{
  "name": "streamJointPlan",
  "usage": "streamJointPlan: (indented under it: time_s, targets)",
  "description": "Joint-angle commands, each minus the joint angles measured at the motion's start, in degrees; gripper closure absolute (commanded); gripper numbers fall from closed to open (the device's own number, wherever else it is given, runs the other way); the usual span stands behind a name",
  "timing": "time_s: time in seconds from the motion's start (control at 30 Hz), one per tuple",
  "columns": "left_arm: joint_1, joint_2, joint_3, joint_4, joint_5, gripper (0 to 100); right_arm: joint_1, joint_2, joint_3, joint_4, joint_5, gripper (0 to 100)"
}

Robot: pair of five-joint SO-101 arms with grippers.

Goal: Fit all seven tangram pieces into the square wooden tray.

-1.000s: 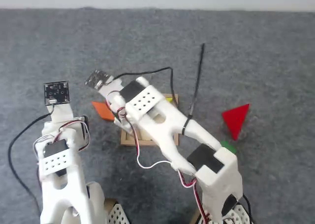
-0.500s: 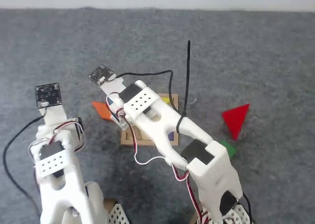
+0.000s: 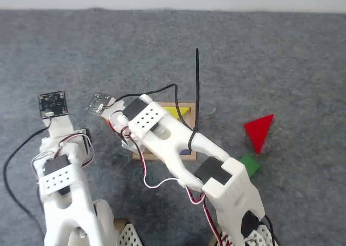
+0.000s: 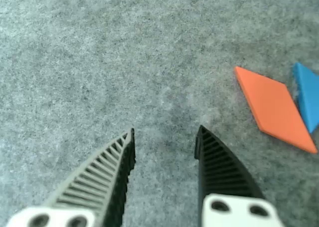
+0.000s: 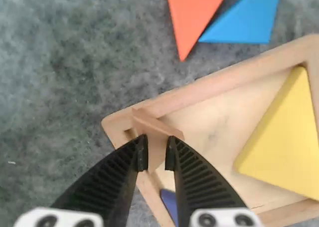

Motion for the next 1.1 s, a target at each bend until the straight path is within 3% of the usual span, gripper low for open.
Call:
streamJointPlan:
  time_s: [0.0,0.27,0.47,0.6,1.07]
  targets:
    - [-0.4,-1.8,-2.2,-1.4,0.7,82,0.3,-4.4,-5.0,2.4,4.7,92.6]
    - [-0.4,-1.8,-2.2,-1.4,0.7,82,2.2,-12.1,-7.1,4.6,6.9,92.6]
    - [-0.4,-1.8,-2.2,-1.4,0.7,82,0.0,-6.2,-6.9,-3.1,-4.3,92.6]
    - [-0.4,-1.8,-2.2,-1.4,0.7,82,-0.2,-1.7,-6.9,-4.0,-5.8,92.6]
    - [-0.4,-1.8,-2.2,-1.4,0.7,82,-0.7,1.3,-6.8,7.6,7.4,92.6]
